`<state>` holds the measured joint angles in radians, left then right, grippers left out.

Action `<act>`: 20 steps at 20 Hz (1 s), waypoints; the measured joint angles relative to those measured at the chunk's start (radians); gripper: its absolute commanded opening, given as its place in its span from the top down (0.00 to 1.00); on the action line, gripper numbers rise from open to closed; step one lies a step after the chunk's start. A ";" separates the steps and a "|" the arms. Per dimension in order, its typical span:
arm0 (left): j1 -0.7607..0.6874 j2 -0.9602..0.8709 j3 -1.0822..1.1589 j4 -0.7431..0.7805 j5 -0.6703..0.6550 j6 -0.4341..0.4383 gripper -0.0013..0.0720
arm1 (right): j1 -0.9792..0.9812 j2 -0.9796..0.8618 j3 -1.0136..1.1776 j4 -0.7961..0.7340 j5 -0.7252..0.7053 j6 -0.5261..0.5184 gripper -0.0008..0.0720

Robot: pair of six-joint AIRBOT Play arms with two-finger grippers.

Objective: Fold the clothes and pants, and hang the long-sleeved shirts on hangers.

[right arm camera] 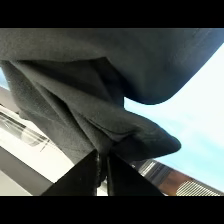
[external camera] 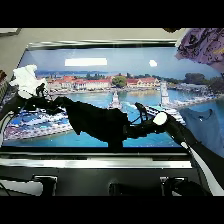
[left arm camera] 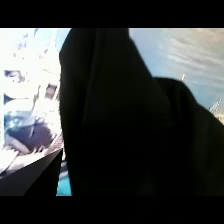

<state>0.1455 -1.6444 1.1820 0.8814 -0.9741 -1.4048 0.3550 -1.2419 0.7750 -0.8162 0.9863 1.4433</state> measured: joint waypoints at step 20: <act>-0.027 0.264 0.680 0.174 -0.014 -0.049 0.95 | -0.090 0.099 0.782 -0.540 0.187 0.103 0.94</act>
<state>0.1188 -1.3800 1.8618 1.0550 -0.9886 -1.4540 0.2646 -1.1431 1.5570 -1.3560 1.1732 1.5459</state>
